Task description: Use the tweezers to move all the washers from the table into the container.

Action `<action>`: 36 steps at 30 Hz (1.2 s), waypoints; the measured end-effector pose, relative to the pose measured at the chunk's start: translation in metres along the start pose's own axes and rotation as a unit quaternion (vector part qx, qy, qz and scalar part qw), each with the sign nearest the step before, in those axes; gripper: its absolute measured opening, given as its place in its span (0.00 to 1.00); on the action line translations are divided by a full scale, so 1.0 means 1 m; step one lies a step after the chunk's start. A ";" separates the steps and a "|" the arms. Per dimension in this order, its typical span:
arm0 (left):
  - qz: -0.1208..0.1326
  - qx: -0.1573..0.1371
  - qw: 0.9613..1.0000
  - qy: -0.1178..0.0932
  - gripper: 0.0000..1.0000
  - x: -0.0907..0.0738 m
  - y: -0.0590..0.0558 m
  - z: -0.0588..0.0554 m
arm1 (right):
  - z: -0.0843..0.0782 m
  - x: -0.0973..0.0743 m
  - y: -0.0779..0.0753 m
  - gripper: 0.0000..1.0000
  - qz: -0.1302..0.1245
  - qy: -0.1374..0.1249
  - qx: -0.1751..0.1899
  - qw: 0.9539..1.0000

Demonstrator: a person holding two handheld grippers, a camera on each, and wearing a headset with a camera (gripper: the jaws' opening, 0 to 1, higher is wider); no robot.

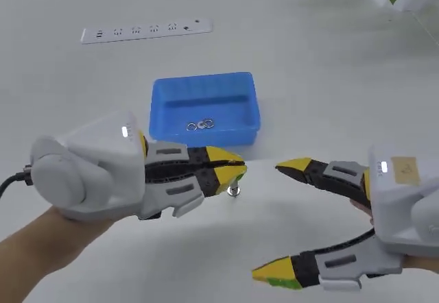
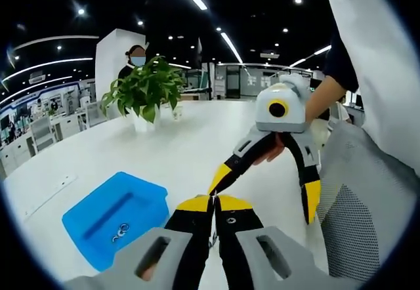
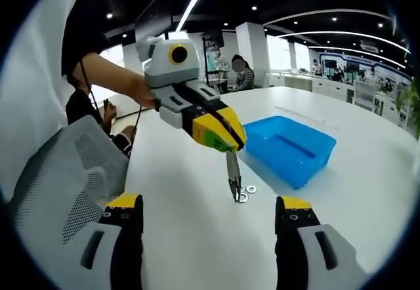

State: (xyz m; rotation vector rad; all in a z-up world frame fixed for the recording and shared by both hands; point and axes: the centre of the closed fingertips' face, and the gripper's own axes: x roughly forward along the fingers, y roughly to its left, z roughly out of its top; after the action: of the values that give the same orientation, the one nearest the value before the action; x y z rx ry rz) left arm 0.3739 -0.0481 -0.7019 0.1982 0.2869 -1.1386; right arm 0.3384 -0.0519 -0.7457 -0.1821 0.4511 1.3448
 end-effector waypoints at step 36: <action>-0.014 -0.012 1.000 0.022 0.05 0.003 0.001 -0.002 | 0.003 0.053 -0.020 0.12 0.163 0.052 -0.070 0.983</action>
State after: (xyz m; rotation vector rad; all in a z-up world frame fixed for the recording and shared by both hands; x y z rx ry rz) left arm 0.3760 -0.0495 -0.7044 0.1998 0.3437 -1.1597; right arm 0.3663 -0.0075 -0.7681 -0.3053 0.4891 1.6964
